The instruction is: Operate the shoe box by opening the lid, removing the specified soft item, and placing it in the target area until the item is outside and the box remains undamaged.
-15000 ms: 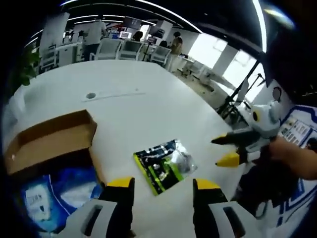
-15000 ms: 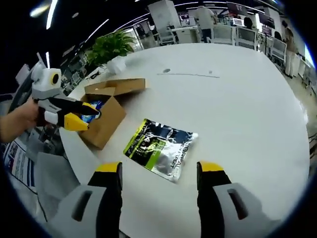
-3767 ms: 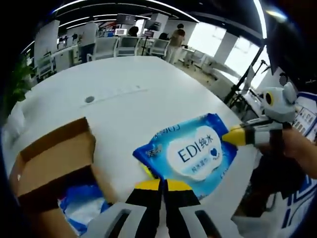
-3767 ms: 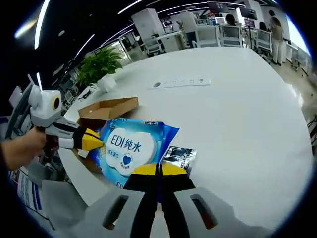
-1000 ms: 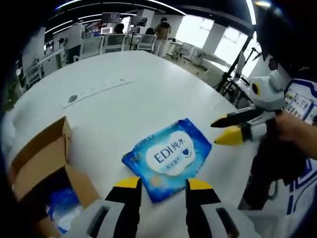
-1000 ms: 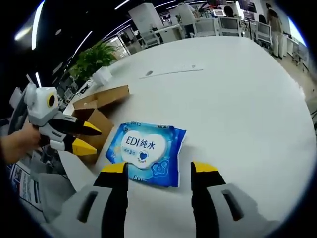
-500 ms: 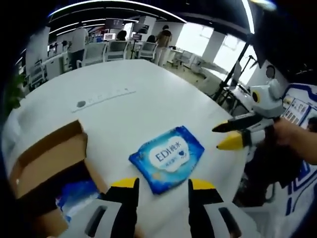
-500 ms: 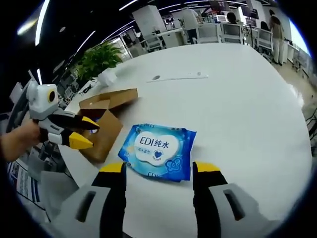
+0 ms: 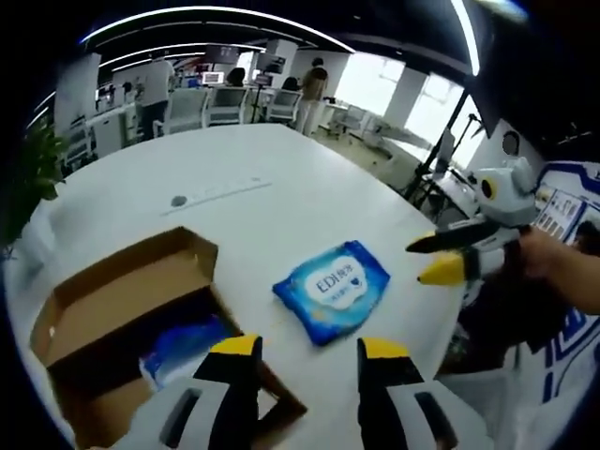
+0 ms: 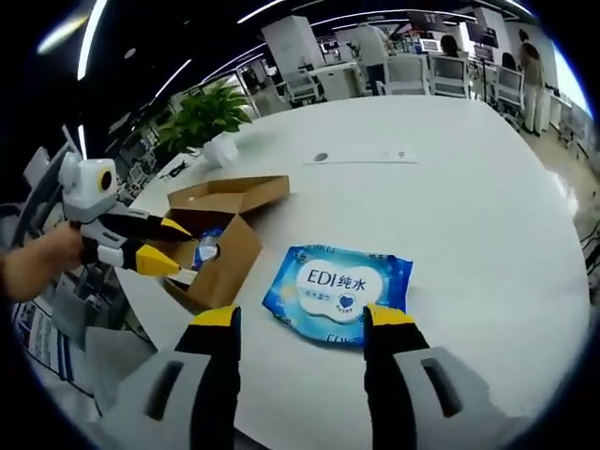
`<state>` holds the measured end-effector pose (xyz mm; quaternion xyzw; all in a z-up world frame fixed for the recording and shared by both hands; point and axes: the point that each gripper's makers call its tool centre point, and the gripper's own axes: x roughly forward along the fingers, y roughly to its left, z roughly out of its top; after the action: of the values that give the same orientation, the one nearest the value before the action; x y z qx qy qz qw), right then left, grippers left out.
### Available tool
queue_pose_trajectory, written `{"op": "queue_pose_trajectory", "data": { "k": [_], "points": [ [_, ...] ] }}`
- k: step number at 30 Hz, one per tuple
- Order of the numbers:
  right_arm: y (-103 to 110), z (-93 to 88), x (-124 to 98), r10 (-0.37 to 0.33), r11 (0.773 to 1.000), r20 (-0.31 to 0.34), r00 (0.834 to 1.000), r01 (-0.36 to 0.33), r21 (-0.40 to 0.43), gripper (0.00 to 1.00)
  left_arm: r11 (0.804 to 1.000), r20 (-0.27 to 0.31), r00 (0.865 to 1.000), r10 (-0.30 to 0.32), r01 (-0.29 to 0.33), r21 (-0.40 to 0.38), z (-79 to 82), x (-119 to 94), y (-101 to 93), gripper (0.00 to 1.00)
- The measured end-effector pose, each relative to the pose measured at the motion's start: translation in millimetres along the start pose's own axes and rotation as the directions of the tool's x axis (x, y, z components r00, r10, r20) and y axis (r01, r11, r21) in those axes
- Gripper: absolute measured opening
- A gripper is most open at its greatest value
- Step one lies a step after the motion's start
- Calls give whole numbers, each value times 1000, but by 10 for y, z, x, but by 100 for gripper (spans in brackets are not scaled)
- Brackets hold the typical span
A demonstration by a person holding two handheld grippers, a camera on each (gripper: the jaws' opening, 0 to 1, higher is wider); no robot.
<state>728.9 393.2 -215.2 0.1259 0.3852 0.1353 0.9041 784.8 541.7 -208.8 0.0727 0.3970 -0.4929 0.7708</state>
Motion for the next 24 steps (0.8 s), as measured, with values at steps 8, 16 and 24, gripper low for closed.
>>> {"op": "queue_pose_trajectory", "data": {
  "k": [8, 16, 24],
  "points": [
    [394, 124, 181, 18, 1000, 6, 1000, -18, -22, 47, 1000, 3, 1000, 16, -16, -8, -163, -297, 278, 40],
    [629, 175, 346, 27, 999, -8, 1000, -28, -37, 45, 999, 17, 999, 27, -27, -25, -261, -497, 538, 40],
    [854, 204, 460, 33, 998, -12, 999, -34, -48, 44, 999, 23, 999, 28, -27, -34, -334, -602, 638, 39]
  ]
}}
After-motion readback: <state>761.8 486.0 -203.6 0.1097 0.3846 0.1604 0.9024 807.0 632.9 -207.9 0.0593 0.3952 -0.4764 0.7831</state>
